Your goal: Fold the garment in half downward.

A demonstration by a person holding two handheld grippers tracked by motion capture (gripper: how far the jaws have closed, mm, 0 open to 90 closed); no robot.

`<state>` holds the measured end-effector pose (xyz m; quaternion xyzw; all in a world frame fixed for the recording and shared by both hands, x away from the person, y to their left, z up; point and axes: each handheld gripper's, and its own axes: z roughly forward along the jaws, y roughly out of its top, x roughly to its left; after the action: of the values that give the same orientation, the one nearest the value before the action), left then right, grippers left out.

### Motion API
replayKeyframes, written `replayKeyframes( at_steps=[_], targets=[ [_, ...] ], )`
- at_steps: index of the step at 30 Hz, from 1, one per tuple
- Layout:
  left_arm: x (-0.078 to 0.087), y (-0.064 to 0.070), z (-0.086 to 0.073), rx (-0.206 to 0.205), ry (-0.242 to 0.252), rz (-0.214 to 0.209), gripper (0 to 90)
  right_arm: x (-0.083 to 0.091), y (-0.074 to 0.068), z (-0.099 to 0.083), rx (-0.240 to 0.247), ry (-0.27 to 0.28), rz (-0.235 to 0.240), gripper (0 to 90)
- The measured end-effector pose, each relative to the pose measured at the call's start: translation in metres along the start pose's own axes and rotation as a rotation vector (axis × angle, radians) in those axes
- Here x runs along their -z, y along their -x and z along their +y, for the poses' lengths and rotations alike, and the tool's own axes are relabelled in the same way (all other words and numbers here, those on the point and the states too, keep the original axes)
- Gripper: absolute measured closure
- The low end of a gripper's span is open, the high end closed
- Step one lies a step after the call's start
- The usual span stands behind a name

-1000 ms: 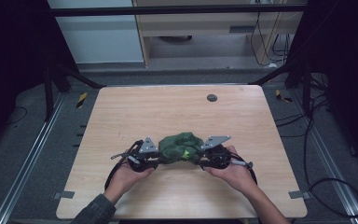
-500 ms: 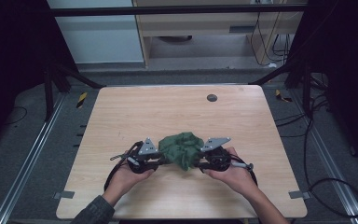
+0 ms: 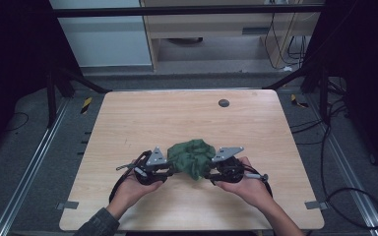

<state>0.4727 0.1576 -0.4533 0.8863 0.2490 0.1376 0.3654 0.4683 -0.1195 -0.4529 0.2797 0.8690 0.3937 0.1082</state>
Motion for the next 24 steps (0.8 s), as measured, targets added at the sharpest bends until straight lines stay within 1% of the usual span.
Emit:
replayKeyframes(
  at_steps=[6, 9, 10, 11, 13, 15, 16, 17, 18, 19, 21, 23, 24],
  targets=[
    [0.000, 0.001, -0.001, 0.001, -0.005, 0.001, 62.8, 0.002, -0.001, -0.001, 0.000, -0.007, -0.004, 50.9],
    [0.002, 0.003, -0.002, 0.001, -0.005, 0.008, 58.6, 0.003, 0.000, -0.004, -0.009, -0.013, -0.009, 44.8],
    [0.002, 0.003, -0.002, 0.001, -0.005, 0.008, 57.0, 0.003, 0.000, -0.004, -0.009, -0.013, -0.009, 44.8],
    [0.002, 0.003, -0.002, 0.004, -0.005, 0.012, 55.3, 0.004, 0.000, -0.005, -0.012, -0.023, -0.020, 41.3],
    [0.003, 0.004, -0.003, 0.007, -0.004, 0.017, 52.2, 0.004, 0.000, -0.006, -0.013, -0.020, -0.023, 37.7],
    [0.003, 0.004, -0.003, 0.007, -0.009, 0.018, 47.3, 0.006, -0.001, -0.006, -0.014, -0.019, -0.031, 33.2],
    [0.003, 0.004, -0.003, 0.007, -0.009, 0.018, 44.5, 0.006, -0.001, -0.006, -0.014, -0.019, -0.031, 33.2],
    [0.004, 0.004, -0.003, 0.018, -0.020, 0.020, 40.3, 0.006, -0.001, -0.007, -0.010, -0.015, -0.036, 28.4],
    [0.004, 0.004, -0.003, 0.018, -0.020, 0.020, 36.8, 0.006, -0.001, -0.007, -0.010, -0.015, -0.036, 28.4],
    [0.004, 0.004, -0.003, 0.033, -0.021, 0.022, 33.5, 0.007, -0.001, -0.007, -0.008, -0.014, -0.044, 23.2],
    [0.005, 0.003, -0.003, 0.045, -0.020, 0.022, 26.9, 0.008, 0.000, -0.008, -0.011, -0.021, -0.046, 18.5],
    [0.006, 0.002, -0.004, 0.066, -0.017, 0.025, 21.0, 0.010, 0.001, -0.008, -0.014, -0.016, -0.053, 16.0],
    [0.006, 0.001, -0.004, 0.070, -0.019, 0.032, 18.4, 0.011, 0.001, -0.009, -0.014, -0.017, -0.056, 13.7]
  ],
)
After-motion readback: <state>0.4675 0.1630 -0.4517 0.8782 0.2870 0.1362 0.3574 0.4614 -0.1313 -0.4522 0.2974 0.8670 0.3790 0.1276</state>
